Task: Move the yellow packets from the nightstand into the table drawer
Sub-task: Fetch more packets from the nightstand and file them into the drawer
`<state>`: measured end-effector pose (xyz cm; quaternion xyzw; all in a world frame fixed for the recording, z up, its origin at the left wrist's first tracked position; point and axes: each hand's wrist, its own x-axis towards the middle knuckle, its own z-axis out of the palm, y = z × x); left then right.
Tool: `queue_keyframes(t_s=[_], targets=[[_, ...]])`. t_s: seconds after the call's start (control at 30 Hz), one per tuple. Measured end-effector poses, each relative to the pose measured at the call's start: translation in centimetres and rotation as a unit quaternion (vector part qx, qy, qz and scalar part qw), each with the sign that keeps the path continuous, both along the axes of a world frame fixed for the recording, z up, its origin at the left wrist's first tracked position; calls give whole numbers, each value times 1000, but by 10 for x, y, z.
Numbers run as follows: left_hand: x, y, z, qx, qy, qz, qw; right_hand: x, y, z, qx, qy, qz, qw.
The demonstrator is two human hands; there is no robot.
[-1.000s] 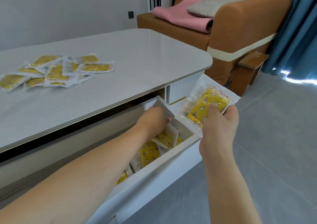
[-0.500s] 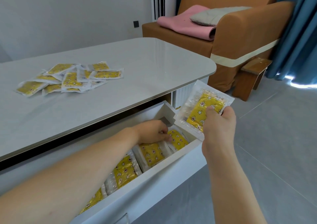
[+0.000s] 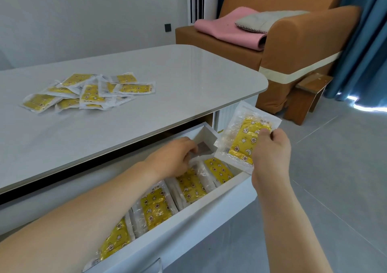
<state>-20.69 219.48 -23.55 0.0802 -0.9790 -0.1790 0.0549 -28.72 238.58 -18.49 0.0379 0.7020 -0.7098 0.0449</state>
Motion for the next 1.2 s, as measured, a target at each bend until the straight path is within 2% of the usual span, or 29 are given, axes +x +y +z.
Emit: queue_keyframes(t_s=[0.03, 0.1, 0.2, 0.23, 0.3, 0.43, 0.6, 0.77, 0.97, 1.03, 1.2], targets=[[4, -1, 2, 32, 13, 37, 999, 1, -2, -1, 0, 5, 11, 1000], [12, 1, 11, 159, 51, 123, 978, 3, -6, -4, -9, 12, 32, 999], [24, 3, 26, 417, 71, 160, 892, 9, -15, -4, -29, 1, 68, 997], [29, 4, 30, 465, 65, 156, 869, 12, -19, -4, -40, -10, 80, 996], [40, 4, 36, 502, 43, 147, 851, 18, -25, -4, -46, -24, 101, 993], [54, 5, 39, 538, 13, 149, 830, 25, -33, -4, -38, -31, 126, 991], [60, 6, 43, 535, 68, 164, 826, 38, -44, -4, 0, -40, 195, 980], [70, 2, 43, 430, 83, 186, 880, 47, -51, -4, 35, -25, 244, 969], [92, -8, 39, 325, 2, 184, 928, 53, -58, -11, 96, 19, 256, 962], [102, -13, 31, 333, -23, 194, 922, 53, -60, -12, 111, 25, 243, 963], [118, -24, 5, 397, -107, 244, 878, 57, -63, -16, 156, 30, 248, 956]])
